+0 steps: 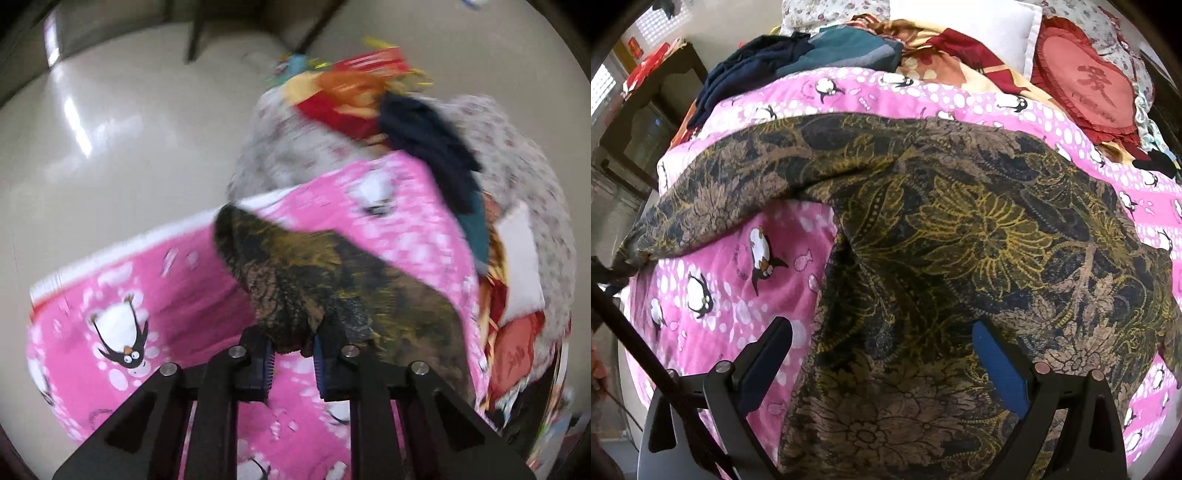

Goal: Fold small clothes

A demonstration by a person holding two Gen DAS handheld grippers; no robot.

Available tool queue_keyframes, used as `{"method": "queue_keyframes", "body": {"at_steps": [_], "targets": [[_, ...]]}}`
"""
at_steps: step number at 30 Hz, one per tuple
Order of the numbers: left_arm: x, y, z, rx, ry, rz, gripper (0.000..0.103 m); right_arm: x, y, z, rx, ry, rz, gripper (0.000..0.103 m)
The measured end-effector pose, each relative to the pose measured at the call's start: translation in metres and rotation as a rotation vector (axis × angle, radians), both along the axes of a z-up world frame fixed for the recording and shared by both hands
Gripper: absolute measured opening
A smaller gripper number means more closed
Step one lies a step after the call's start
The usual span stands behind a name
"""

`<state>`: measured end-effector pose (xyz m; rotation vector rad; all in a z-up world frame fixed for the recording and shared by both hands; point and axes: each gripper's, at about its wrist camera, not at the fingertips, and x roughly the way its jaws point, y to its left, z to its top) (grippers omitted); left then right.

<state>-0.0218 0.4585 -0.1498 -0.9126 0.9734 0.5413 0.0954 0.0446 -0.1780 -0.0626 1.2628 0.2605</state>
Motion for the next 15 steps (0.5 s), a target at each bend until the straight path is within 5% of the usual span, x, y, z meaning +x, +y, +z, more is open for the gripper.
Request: {"method": "queue_keyframes", "body": {"at_steps": [6, 15], "targets": [[0.033, -0.062, 0.086, 0.173, -0.103, -0.237, 0.017, 0.001, -0.032, 0.011, 0.044, -0.015, -0.065, 0.100], [0.095, -0.211, 0.146, 0.261, -0.237, -0.577, 0.017, 0.007, -0.123, 0.027, 0.072, -0.050, -0.172, 0.100]]}}
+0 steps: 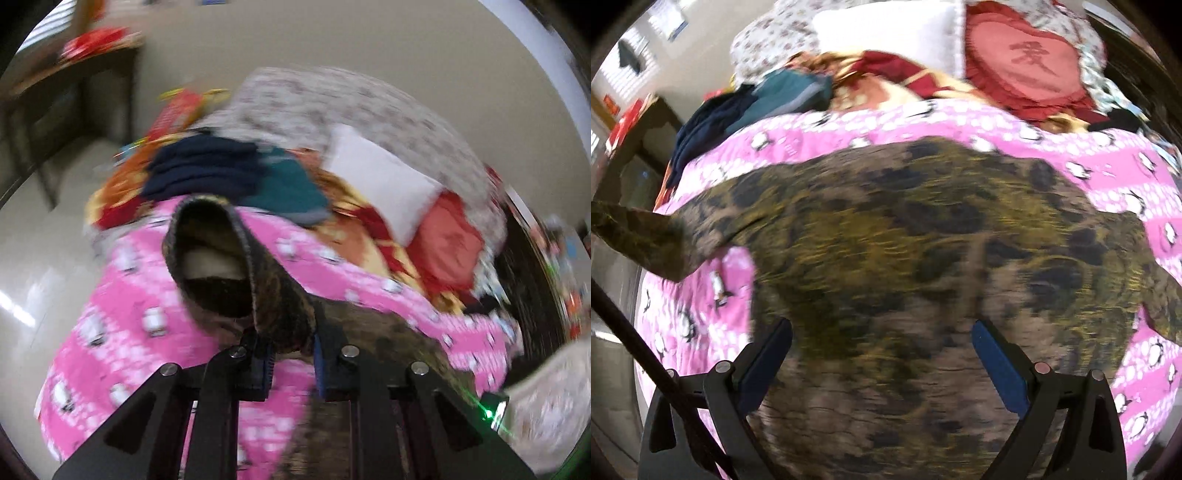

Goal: Fold small clothes

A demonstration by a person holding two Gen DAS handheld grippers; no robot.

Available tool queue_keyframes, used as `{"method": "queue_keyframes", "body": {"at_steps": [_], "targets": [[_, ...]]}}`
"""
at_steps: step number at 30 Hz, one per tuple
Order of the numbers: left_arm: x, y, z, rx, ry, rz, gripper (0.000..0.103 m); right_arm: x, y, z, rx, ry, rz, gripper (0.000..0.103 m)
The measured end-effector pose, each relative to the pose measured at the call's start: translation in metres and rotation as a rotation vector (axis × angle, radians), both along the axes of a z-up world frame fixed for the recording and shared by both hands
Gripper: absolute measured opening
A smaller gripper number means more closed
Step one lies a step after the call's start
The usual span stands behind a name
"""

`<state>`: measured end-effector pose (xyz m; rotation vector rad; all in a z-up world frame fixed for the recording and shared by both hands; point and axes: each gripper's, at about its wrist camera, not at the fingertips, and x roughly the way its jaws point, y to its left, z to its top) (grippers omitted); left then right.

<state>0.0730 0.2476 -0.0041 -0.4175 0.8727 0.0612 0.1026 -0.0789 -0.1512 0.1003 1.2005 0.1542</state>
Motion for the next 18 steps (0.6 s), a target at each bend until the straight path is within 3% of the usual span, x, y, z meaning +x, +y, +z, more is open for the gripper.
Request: {"method": "queue_keyframes", "body": {"at_steps": [4, 9, 14, 18], "targets": [[0.034, -0.087, -0.006, 0.039, 0.011, -0.202, 0.017, 0.001, -0.049, 0.007, -0.001, -0.017, -0.063, 0.100], [0.058, -0.199, -0.051, 0.077, 0.062, -0.414, 0.016, 0.000, -0.107, 0.007, -0.012, -0.018, -0.144, 0.100], [0.074, -0.282, -0.120, 0.089, 0.145, -0.512, 0.016, 0.000, -0.157, -0.001, -0.046, -0.012, -0.212, 0.100], [0.077, -0.319, -0.156, 0.084, 0.234, -0.565, 0.018, 0.008, -0.190, -0.003, -0.032, -0.010, -0.271, 0.100]]}}
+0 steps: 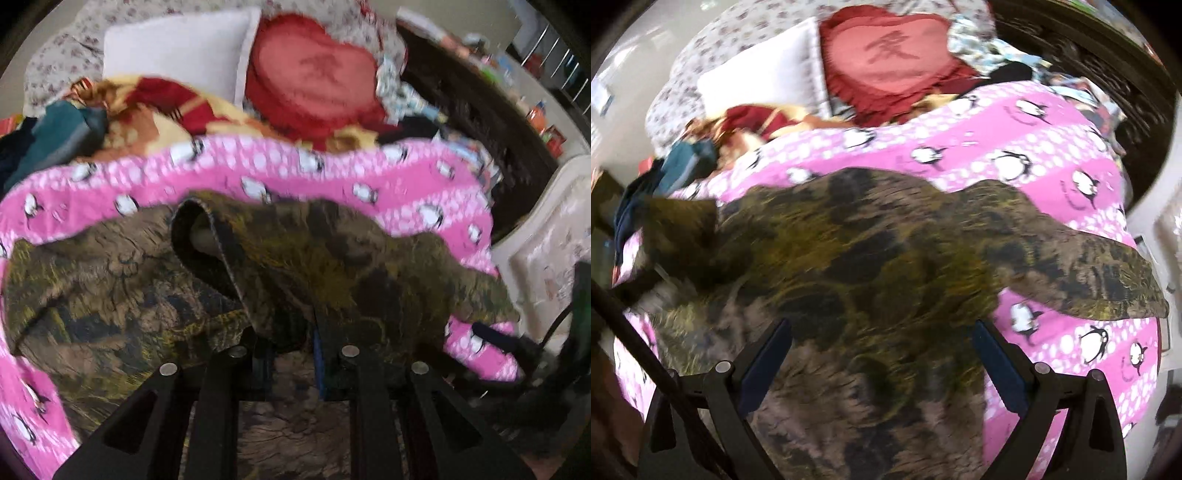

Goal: Fold small clothes

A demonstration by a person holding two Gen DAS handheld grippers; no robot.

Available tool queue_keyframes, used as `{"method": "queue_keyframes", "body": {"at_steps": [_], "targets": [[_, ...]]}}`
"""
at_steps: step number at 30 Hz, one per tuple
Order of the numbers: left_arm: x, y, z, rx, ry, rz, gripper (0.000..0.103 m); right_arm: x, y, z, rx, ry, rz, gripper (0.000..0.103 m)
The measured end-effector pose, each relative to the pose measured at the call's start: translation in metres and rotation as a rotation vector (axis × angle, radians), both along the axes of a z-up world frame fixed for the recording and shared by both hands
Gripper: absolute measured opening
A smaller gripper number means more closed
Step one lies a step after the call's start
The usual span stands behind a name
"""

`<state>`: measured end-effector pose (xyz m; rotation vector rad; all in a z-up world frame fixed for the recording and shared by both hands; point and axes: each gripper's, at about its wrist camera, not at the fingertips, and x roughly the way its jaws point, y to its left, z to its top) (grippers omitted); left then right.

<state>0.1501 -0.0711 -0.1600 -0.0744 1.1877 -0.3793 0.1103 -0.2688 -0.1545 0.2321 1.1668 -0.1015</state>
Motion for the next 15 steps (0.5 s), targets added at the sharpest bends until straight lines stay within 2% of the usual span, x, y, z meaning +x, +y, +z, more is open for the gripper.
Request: {"method": "queue_keyframes", "body": {"at_steps": [1, 4, 6, 7, 9, 12, 15], "targets": [[0.000, -0.001, -0.002, -0.005, 0.019, 0.000, 0.018, 0.003, -0.004, 0.000, 0.005, 0.004, -0.006, 0.100], [-0.011, 0.019, 0.017, -0.025, 0.009, 0.022, 0.032, 0.015, -0.006, 0.003, 0.022, -0.007, 0.003, 0.100], [-0.019, 0.044, 0.035, -0.007, -0.029, 0.060, 0.057, 0.023, 0.000, 0.004, 0.051, -0.017, 0.026, 0.100], [-0.023, 0.060, 0.045, 0.002, -0.051, 0.085, 0.061, 0.026, 0.003, 0.004, 0.074, -0.021, 0.039, 0.100], [-0.031, 0.096, 0.059, 0.035, -0.088, 0.149, 0.064, 0.037, 0.012, -0.002, 0.153, -0.004, 0.061, 0.100], [-0.035, 0.148, 0.061, 0.112, -0.090, 0.266, 0.064, 0.052, 0.026, -0.016, 0.251, 0.033, 0.069, 0.100], [-0.034, 0.192, 0.049, 0.150, -0.043, 0.368, 0.064, 0.063, 0.040, -0.026, 0.240, 0.048, 0.077, 0.100]]}}
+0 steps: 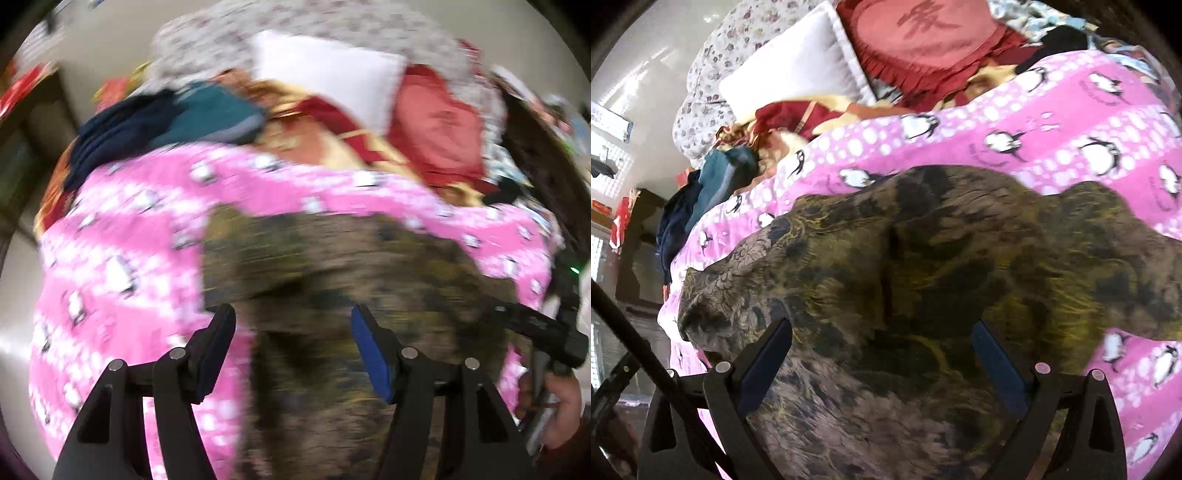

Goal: Fold small clothes

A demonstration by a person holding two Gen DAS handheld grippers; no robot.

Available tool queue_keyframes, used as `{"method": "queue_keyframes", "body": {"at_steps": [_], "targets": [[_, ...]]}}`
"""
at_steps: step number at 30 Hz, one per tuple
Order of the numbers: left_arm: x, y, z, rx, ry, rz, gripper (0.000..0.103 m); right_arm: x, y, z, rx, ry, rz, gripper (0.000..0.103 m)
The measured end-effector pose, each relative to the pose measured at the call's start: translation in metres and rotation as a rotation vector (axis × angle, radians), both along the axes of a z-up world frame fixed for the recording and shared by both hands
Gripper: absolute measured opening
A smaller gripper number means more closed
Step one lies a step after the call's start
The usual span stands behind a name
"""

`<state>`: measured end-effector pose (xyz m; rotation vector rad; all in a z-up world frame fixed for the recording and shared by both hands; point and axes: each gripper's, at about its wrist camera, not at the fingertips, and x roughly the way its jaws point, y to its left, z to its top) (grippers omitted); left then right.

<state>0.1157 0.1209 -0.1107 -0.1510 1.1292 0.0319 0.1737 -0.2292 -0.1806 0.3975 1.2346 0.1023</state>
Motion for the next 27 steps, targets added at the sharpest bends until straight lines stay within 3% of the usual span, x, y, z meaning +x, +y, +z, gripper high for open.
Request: {"method": "queue_keyframes", "body": {"at_steps": [4, 9, 11, 13, 16, 20, 27], "targets": [[0.004, 0.023, -0.005, 0.019, -0.005, 0.033, 0.064, 0.008, 0.000, 0.002, -0.060, -0.021, -0.028, 0.100], [0.013, 0.022, -0.010, 0.062, -0.002, -0.005, 0.064, 0.023, 0.002, 0.001, -0.046, -0.018, 0.006, 0.099], [0.015, 0.020, -0.013, 0.071, 0.007, -0.015, 0.064, 0.031, 0.002, -0.002, -0.010, -0.023, 0.020, 0.092], [0.016, 0.018, -0.015, 0.069, 0.012, -0.019, 0.064, 0.039, 0.005, -0.010, -0.010, 0.020, 0.037, 0.079], [0.017, 0.019, -0.016, 0.071, 0.015, -0.010, 0.064, 0.042, 0.010, -0.020, -0.023, 0.073, 0.075, 0.069], [0.018, 0.026, -0.016, 0.056, 0.012, 0.009, 0.064, 0.030, -0.007, -0.005, 0.022, 0.033, 0.039, 0.068], [0.021, 0.036, -0.020, 0.030, 0.028, 0.056, 0.064, 0.029, -0.009, -0.009, 0.057, 0.041, 0.096, 0.068]]}}
